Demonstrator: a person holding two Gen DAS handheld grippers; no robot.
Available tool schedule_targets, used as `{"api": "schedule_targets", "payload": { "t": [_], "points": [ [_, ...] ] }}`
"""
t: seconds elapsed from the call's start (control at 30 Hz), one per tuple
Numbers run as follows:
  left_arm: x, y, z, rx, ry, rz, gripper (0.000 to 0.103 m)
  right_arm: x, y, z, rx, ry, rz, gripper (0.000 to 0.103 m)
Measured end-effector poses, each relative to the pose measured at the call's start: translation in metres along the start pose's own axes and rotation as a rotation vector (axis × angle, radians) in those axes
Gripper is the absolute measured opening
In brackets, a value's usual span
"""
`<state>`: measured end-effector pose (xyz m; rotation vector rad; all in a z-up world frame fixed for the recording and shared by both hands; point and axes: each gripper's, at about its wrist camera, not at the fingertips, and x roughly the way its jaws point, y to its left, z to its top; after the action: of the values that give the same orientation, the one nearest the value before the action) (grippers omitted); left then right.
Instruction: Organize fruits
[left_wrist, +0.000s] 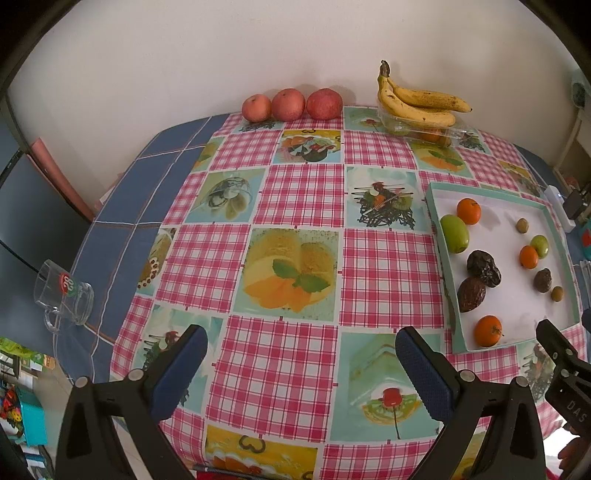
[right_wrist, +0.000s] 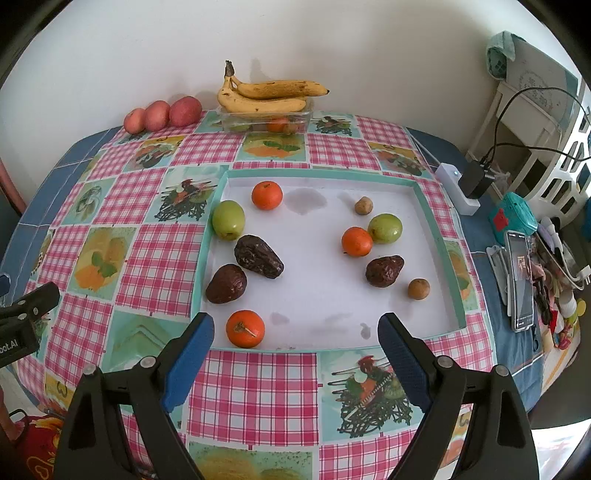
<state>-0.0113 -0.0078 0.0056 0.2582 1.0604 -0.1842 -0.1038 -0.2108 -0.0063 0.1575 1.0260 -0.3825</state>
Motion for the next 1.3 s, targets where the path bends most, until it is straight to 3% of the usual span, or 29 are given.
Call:
{"api": "schedule_targets", "payload": {
  "t": [1.3],
  "points": [
    [0.0003,0.0041,0.0,-0.014,0.0,-0.007,0.103,0.0022,0.002,-0.0016,-0.004,0.007,0.0,0.091]
  ]
}}
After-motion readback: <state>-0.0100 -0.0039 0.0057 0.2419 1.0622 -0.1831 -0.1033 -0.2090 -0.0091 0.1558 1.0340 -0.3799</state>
